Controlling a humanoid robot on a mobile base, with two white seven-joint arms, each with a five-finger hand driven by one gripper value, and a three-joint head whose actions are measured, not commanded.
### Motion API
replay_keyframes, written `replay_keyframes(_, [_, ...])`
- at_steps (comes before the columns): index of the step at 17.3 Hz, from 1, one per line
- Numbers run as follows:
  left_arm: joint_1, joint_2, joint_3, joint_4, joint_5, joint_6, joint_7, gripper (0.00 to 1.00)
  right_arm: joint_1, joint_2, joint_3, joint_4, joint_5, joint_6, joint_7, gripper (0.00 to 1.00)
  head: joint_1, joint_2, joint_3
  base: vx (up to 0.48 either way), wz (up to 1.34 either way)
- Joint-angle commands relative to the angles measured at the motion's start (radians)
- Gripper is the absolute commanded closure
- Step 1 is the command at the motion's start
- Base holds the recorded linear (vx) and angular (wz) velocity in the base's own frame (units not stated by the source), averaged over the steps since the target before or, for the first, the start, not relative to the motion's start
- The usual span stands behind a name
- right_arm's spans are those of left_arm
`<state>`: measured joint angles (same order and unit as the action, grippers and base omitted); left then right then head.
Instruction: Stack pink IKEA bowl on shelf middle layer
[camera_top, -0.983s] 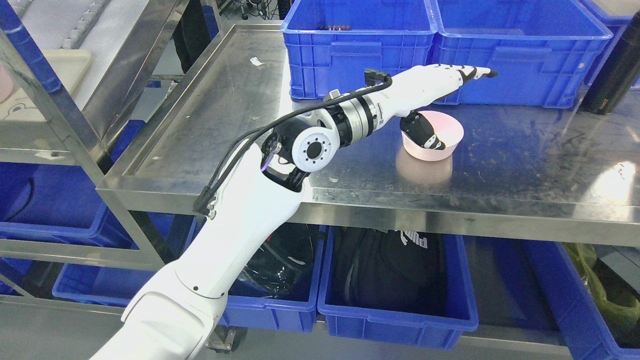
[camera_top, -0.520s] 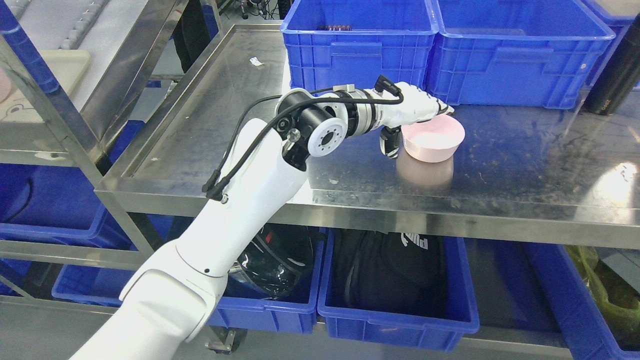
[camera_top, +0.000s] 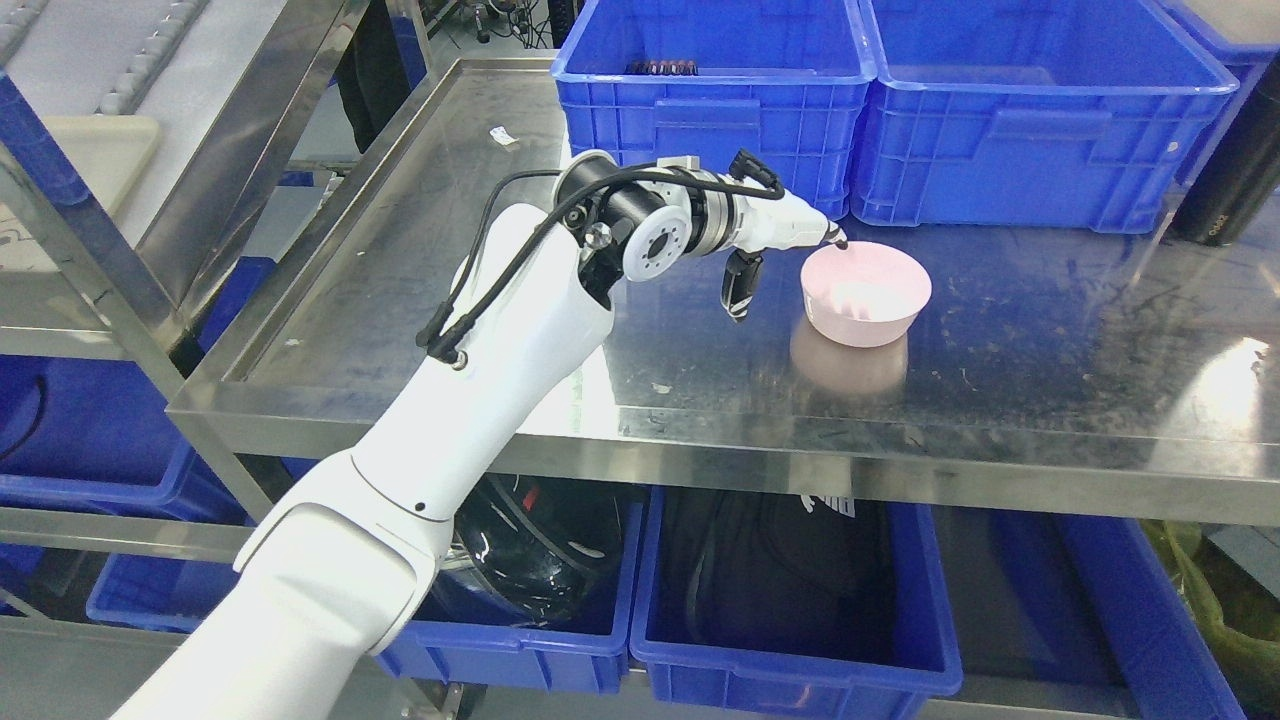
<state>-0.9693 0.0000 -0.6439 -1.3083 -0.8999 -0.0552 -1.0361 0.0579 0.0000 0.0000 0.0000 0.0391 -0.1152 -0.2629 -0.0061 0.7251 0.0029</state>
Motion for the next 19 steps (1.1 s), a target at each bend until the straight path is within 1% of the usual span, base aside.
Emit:
replay_keyframes(1, [-0.017, 0.017, -0.03, 0.115, 0.134, -0.066, 0.034, 0.06, 0.0, -0.017, 0.005, -0.017, 0.001, 0.0, 0.001, 0.0, 0.0, 0.0, 0.0, 0.048, -0.09])
replay_keyframes(2, [-0.017, 0.017, -0.03, 0.109, 0.145, -0.098, 0.039, 0.06, 0.0, -0.017, 0.005, -0.017, 0.001, 0.0, 0.001, 0.0, 0.0, 0.0, 0.0, 0.048, -0.09])
replay_keyframes(3, [-0.017, 0.017, -0.031, 0.098, 0.145, -0.107, 0.037, 0.07, 0.0, -0.017, 0.005, -0.017, 0.001, 0.0, 0.001, 0.0, 0.0, 0.0, 0.0, 0.025, -0.1])
replay_keyframes(7, [-0.017, 0.017, -0.062, 0.112, 0.144, -0.109, 0.042, 0.09, 0.0, -0.017, 0.005, -0.017, 0.001, 0.0, 0.001, 0.0, 0.0, 0.0, 0.0, 0.007, -0.01])
replay_keyframes(9, [-0.017, 0.017, -0.08, 0.136, 0.15, -0.117, 0.06, 0.09, 0.0, -0.017, 0.005, -0.017, 0.001, 0.0, 0.001, 0.0, 0.0, 0.0, 0.0, 0.004, 0.03])
replay_keyframes(11, [-0.017, 0.017, -0.095, 0.161, 0.157, -0.161, 0.085, 0.09, 0.0, -0.017, 0.005, -0.017, -0.001, 0.0, 0.001, 0.0, 0.0, 0.0, 0.0, 0.002, -0.01])
replay_keyframes(14, [-0.017, 0.017, -0.1, 0.216, 0.157, -0.202, 0.122, 0.09, 0.0, -0.017, 0.005, -0.017, -0.001, 0.0, 0.001, 0.0, 0.0, 0.0, 0.0, 0.0, 0.0])
replay_keyframes(16, [-0.017, 0.017, -0.105, 0.228, 0.157, -0.227, 0.133, 0.09, 0.0, -0.017, 0.005, -0.017, 0.001, 0.0, 0.001, 0.0, 0.0, 0.0, 0.0, 0.0, 0.0])
replay_keyframes(19, [-0.017, 0.017, -0.115, 0.244, 0.16, -0.232, 0.137, 0.12, 0.0, -0.017, 0.005, -0.017, 0.001, 0.0, 0.001, 0.0, 0.0, 0.0, 0.0, 0.0, 0.0])
